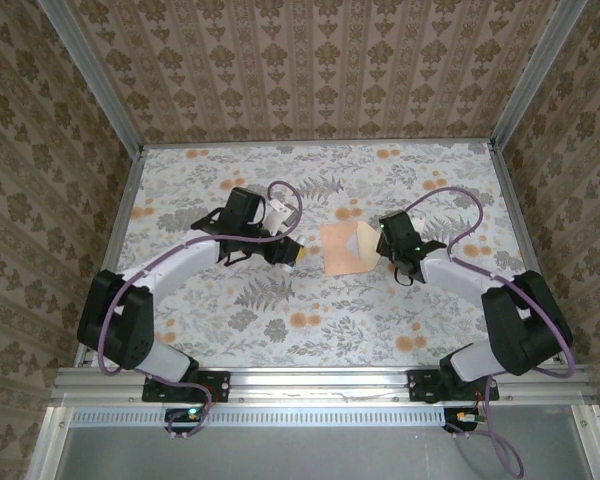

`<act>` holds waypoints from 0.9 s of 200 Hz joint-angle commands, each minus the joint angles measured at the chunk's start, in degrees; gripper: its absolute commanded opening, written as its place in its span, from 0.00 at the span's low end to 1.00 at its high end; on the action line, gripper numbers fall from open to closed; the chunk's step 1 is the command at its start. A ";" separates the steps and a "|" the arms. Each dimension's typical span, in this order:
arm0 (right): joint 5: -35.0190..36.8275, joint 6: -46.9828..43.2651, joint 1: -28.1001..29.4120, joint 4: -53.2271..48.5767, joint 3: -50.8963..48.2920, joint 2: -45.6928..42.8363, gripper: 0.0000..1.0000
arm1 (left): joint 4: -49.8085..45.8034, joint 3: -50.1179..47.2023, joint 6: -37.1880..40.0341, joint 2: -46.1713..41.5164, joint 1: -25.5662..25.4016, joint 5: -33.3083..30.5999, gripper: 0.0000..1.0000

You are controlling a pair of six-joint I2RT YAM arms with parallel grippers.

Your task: Place the letter into the envelope and seal it

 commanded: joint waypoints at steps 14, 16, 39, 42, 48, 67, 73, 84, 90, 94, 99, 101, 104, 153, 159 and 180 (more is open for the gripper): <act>-10.44 -4.06 -1.84 -1.82 4.36 -4.58 0.73 | 4.10 0.47 -4.11 -2.46 1.40 0.69 0.00; -11.36 -4.39 -1.89 -1.83 4.60 -4.71 0.74 | 4.41 0.42 -4.36 -2.57 1.46 0.72 0.00; -21.37 -8.19 -3.33 -3.69 8.69 -5.48 0.85 | 6.52 1.74 -9.54 -3.78 2.12 -4.96 0.00; -23.04 -8.71 -3.66 -4.07 9.41 -5.42 0.86 | 6.42 2.10 -10.44 -3.90 2.13 -6.03 0.00; -26.60 -9.57 -4.11 -4.68 10.69 -5.28 0.88 | 6.27 2.94 -12.09 -4.29 2.05 -9.05 0.00; -37.49 -11.63 -5.33 -7.37 15.12 -4.44 0.94 | 6.10 5.08 -18.92 -5.52 1.17 -17.99 0.00; -40.38 -12.68 -5.30 -8.65 16.65 -4.01 0.97 | 5.46 6.02 -20.58 -5.77 0.57 -21.28 0.00; -44.63 -14.01 -5.17 -11.38 19.38 -3.28 1.00 | 3.39 7.78 -23.60 -5.89 -0.64 -27.52 0.00; -46.63 -14.55 -4.99 -12.34 20.70 -2.97 1.00 | 2.62 8.60 -25.54 -5.89 -1.22 -30.04 0.00; -47.81 -14.87 -4.79 -13.14 21.60 -2.94 1.00 | 2.23 9.19 -26.71 -5.74 -1.74 -31.34 0.00; -49.16 -15.44 -4.46 -13.90 22.70 -2.90 1.00 | 1.73 9.80 -28.27 -5.56 -2.29 -32.70 0.00; -49.62 -15.67 -4.22 -14.47 23.14 -2.93 1.00 | 1.54 10.00 -28.95 -5.48 -2.51 -33.44 0.00; -50.19 -16.02 -3.94 -15.21 23.83 -1.44 0.99 | 1.23 10.31 -30.25 -5.39 -2.85 -34.27 0.00; -51.23 -18.96 2.54 -21.03 31.10 2.11 0.90 | -3.61 14.70 -43.90 -2.83 -9.33 -44.45 0.00; -50.91 -18.97 3.16 -21.16 31.62 2.45 0.89 | -3.63 14.89 -45.29 -2.73 -9.67 -44.57 0.00; -49.58 -19.26 5.64 -21.08 32.69 3.51 0.85 | -2.94 14.32 -50.01 -2.55 -10.45 -44.14 0.00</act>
